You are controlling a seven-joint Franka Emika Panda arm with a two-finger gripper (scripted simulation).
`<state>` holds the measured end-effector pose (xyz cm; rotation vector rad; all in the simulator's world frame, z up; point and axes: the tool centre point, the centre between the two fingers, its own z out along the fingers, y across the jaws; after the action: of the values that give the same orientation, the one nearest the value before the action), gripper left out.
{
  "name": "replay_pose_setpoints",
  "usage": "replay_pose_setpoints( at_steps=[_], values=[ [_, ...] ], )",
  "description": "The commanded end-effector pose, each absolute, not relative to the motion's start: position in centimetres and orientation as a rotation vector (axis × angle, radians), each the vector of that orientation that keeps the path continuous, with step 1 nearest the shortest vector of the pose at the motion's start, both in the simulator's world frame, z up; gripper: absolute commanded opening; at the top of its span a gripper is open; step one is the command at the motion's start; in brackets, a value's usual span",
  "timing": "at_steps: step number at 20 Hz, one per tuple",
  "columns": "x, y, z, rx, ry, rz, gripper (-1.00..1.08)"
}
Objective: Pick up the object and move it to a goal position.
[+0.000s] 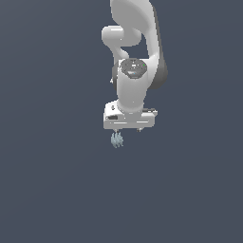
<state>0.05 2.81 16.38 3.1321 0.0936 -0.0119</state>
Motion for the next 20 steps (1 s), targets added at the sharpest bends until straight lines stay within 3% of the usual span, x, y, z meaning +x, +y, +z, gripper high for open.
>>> replay_pose_setpoints(
  at_steps=[1,20],
  values=[
    [0.0,2.8,16.4,3.132,0.094,-0.012,1.0],
    [0.6,0.4,16.6,3.126,0.119,0.033,1.0]
  ],
)
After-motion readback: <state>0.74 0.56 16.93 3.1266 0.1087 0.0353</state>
